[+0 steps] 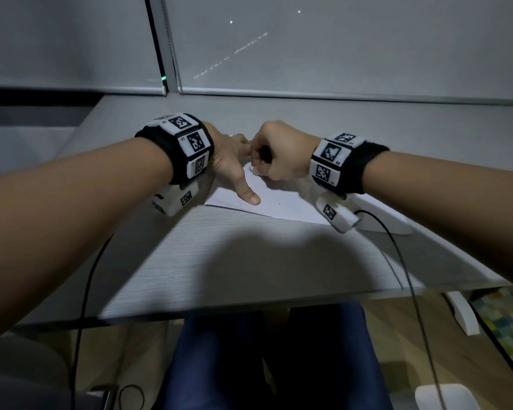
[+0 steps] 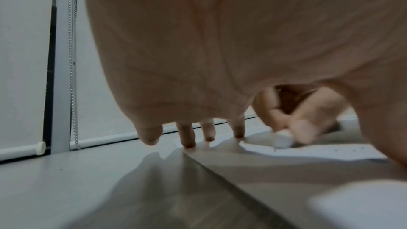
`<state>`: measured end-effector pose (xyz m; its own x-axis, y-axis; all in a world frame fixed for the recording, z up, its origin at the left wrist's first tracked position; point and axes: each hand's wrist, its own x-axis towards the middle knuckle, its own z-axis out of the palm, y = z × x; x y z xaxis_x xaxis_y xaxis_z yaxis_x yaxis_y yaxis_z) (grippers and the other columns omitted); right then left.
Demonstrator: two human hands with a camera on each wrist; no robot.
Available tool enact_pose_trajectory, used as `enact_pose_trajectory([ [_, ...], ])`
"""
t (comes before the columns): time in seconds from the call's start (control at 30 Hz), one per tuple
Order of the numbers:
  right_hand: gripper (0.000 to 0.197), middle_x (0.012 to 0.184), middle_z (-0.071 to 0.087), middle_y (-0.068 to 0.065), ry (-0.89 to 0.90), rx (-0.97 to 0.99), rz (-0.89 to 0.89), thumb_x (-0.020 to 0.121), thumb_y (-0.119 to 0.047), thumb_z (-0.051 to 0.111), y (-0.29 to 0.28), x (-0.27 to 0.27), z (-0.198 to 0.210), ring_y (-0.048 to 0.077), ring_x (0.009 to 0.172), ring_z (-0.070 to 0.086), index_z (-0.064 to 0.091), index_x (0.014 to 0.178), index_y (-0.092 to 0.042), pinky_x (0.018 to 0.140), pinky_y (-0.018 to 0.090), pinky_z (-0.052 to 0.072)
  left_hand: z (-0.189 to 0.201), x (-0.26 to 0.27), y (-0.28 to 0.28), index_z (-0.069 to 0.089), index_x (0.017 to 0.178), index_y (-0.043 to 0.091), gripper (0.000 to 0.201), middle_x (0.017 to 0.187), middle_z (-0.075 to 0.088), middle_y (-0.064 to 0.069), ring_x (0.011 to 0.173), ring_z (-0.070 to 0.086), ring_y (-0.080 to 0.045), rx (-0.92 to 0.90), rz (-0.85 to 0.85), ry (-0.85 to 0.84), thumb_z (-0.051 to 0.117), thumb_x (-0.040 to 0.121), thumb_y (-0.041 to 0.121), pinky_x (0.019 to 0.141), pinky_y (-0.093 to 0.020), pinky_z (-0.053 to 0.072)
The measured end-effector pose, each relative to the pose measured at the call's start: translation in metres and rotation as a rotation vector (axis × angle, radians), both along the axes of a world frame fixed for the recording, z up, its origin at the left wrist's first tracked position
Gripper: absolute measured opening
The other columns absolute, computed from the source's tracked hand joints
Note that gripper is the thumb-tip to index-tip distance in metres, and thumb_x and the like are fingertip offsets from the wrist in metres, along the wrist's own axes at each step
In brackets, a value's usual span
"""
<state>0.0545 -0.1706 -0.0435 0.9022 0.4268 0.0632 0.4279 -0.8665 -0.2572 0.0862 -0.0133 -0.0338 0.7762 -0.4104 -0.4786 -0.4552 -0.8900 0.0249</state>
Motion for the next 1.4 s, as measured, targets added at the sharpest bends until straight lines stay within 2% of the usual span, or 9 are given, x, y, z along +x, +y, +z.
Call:
enact_pose_trajectory([
  [0.13, 0.008, 0.062, 0.063, -0.011, 0.062, 0.022, 0.09, 0.083, -0.012, 0.07, 0.005, -0.012, -0.001, 0.001, 0.054, 0.058, 0.074, 0.077, -0.01, 0.057, 0.018, 0.047, -0.003, 0.003, 0.005, 0.048, 0.141, 0.052, 0.104, 0.146, 0.031, 0.009, 0.148, 0.03, -0.03, -0.007, -0.029, -0.003, 0.078, 0.05, 0.09, 0.119, -0.057, 0.031],
  [0.37, 0.012, 0.064, 0.066, -0.002, 0.002, -0.014, -0.051, 0.076, -0.024, 0.072, 0.011, 0.004, 0.005, 0.021, 0.062, 0.066, 0.07, 0.072, -0.013, 0.065, 0.038, 0.062, -0.004, 0.007, 0.003, 0.02, 0.163, 0.043, 0.143, 0.168, 0.015, 0.01, 0.155, 0.019, -0.03, 0.04, -0.024, -0.019, 0.071, 0.041, 0.099, 0.123, -0.061, 0.023],
  [0.53, 0.025, 0.052, 0.051, -0.009, 0.058, 0.034, 0.054, 0.079, -0.011, 0.067, 0.015, -0.01, 0.002, 0.005, 0.046, 0.05, 0.056, 0.059, -0.022, 0.05, 0.014, 0.037, 0.0, 0.0, 0.002, 0.054, 0.13, 0.044, 0.095, 0.142, 0.044, 0.009, 0.14, 0.044, -0.026, 0.012, 0.052, 0.003, 0.086, 0.049, 0.082, 0.118, -0.051, 0.036],
  [0.73, 0.011, 0.065, 0.07, 0.0, 0.002, -0.007, -0.056, 0.081, -0.021, 0.071, -0.004, 0.004, 0.0, 0.019, 0.061, 0.065, 0.074, 0.073, -0.013, 0.067, 0.037, 0.061, 0.005, -0.006, -0.002, 0.01, 0.164, 0.047, 0.123, 0.17, 0.01, 0.005, 0.158, 0.015, -0.028, 0.027, 0.009, -0.02, 0.08, 0.067, 0.075, 0.121, -0.055, 0.024],
  [0.83, 0.01, 0.07, 0.074, 0.001, 0.006, -0.018, 0.014, 0.083, -0.02, 0.073, -0.005, -0.005, 0.001, 0.017, 0.066, 0.068, 0.076, 0.077, -0.013, 0.069, 0.034, 0.061, 0.01, -0.012, -0.006, 0.012, 0.164, 0.045, 0.117, 0.172, 0.006, 0.005, 0.159, 0.01, -0.028, 0.054, -0.005, -0.021, 0.078, 0.071, 0.072, 0.121, -0.056, 0.021],
  [0.97, 0.006, 0.064, 0.068, -0.011, 0.071, 0.008, 0.137, 0.085, -0.014, 0.078, -0.01, -0.018, 0.002, -0.005, 0.057, 0.062, 0.079, 0.08, -0.01, 0.058, 0.007, 0.044, 0.01, -0.014, -0.006, 0.023, 0.16, 0.05, 0.11, 0.17, 0.009, 0.003, 0.157, 0.014, -0.032, 0.029, -0.002, -0.001, 0.084, 0.07, 0.067, 0.119, -0.056, 0.028],
  [1.13, 0.009, 0.071, 0.072, -0.002, -0.008, -0.022, 0.032, 0.086, -0.021, 0.075, -0.017, -0.004, 0.001, 0.016, 0.067, 0.068, 0.076, 0.08, -0.014, 0.07, 0.033, 0.06, 0.012, -0.014, -0.009, 0.004, 0.164, 0.051, 0.123, 0.172, 0.002, 0.007, 0.159, 0.008, -0.031, 0.069, 0.009, -0.005, 0.08, 0.069, 0.071, 0.12, -0.057, 0.023],
  [1.33, 0.008, 0.073, 0.073, -0.008, 0.07, -0.009, 0.134, 0.088, -0.021, 0.079, -0.023, -0.022, -0.002, -0.005, 0.063, 0.064, 0.079, 0.083, -0.014, 0.065, 0.013, 0.049, 0.013, -0.014, -0.009, 0.011, 0.162, 0.052, 0.127, 0.173, -0.002, 0.008, 0.16, 0.006, -0.03, 0.073, 0.019, 0.02, 0.082, 0.06, 0.073, 0.119, -0.06, 0.025],
  [1.4, 0.009, 0.075, 0.075, -0.005, 0.046, -0.012, 0.098, 0.088, -0.023, 0.079, -0.025, -0.017, -0.001, 0.001, 0.066, 0.066, 0.079, 0.083, -0.015, 0.068, 0.021, 0.054, 0.013, -0.014, -0.01, 0.009, 0.163, 0.053, 0.127, 0.173, -0.002, 0.008, 0.16, 0.006, -0.029, 0.067, 0.018, 0.021, 0.083, 0.061, 0.072, 0.12, -0.059, 0.024],
])
